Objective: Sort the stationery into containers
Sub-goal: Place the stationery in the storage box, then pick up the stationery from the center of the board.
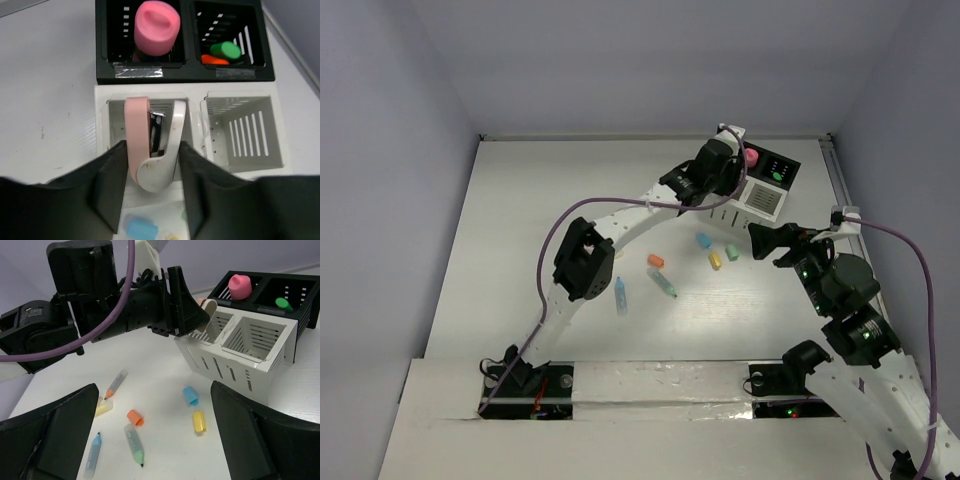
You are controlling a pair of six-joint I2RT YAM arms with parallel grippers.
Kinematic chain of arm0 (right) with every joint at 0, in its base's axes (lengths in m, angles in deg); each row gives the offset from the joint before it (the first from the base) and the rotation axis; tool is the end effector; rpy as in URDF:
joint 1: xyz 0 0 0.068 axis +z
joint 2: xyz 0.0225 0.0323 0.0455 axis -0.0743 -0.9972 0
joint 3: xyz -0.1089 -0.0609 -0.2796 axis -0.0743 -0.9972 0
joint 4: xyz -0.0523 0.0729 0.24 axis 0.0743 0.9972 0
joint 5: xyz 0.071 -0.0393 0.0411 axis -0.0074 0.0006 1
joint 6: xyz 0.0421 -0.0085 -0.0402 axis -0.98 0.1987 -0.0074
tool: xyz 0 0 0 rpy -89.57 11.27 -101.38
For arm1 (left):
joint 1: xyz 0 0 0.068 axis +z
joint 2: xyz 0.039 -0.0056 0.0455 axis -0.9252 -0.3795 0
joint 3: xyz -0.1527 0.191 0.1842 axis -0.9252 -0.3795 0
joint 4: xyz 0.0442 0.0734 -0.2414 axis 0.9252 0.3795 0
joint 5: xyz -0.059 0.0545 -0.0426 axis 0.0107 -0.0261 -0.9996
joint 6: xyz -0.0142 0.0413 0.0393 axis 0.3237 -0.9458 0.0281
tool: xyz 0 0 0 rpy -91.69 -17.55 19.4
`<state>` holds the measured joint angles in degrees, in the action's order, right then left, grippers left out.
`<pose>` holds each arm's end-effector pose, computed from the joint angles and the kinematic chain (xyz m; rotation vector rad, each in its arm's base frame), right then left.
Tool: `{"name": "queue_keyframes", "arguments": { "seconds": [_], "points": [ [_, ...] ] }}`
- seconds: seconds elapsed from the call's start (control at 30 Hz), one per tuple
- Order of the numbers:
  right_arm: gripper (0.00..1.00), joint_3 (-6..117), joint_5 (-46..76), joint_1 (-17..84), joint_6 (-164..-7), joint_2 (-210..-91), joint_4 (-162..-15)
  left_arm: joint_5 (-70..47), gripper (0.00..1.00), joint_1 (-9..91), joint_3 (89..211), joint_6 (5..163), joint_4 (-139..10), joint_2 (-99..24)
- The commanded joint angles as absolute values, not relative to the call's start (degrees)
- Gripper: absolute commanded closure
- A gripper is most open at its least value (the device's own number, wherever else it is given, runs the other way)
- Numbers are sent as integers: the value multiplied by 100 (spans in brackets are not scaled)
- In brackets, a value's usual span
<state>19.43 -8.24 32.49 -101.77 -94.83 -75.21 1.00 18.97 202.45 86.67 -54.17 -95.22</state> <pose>0.0786 0.0292 0.3575 0.1420 1.5816 0.4906 0.3863 -0.4351 0.3191 0.5195 1.8523 -0.6789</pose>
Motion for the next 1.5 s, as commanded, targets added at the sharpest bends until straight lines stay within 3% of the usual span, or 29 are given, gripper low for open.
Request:
{"name": "queue_keyframes", "arguments": {
  "seconds": [0.0, 0.07, 0.2, 0.3, 0.47, 0.8, 0.83, 1.0, 1.13, 1.3, 1.47],
  "points": [
    [0, 2015, -765, 3300, -10216, -9489, -7589, 283, 57, 1901, 20516, 8528, -5497, -9396],
    [0, 2015, -739, 3300, -10216, -9524, -7581, 283, 48, 1901, 20525, 8502, -5506, -9379],
    [0, 2068, -686, 3300, -10208, -9542, -7589, 143, 15, 1901, 20700, 8493, -5479, -9256],
    [0, 2120, -634, 3300, -10181, -9586, -7598, 99, 4, 1901, 20858, 8467, -5471, -9063],
    [0, 2182, -336, 3300, -10076, -9814, -7677, 291, 2, 1901, 20579, 8362, -5619, -8282],
    [0, 2226, 1562, 3300, -9935, -11079, -8274, 863, 1, 2462, 18341, 8212, -5752, -5138],
    [8, 2226, 1668, 3300, -9944, -11184, -8336, 976, 1, 2515, 18093, 8160, -5674, -4890],
    [20, 2419, 2861, 3300, -9909, -12385, -8705, 1627, 1, 2621, 16320, 7940, -5489, -3266],
    [27, 2805, 2865, 3852, -9707, -13398, -8759, 2049, 1, 2674, 15306, 8001, -5111, -2244],
    [28, 3910, 2304, 4748, -9154, -15039, -8425, 2314, 1, 2796, 14121, 8001, -4795, -1111],
    [28, 5054, 2013, 5032, -8829, -16384, -8153, 2287, 1, 2850, 13512, 8422, -4696, -485]
  ]
}}
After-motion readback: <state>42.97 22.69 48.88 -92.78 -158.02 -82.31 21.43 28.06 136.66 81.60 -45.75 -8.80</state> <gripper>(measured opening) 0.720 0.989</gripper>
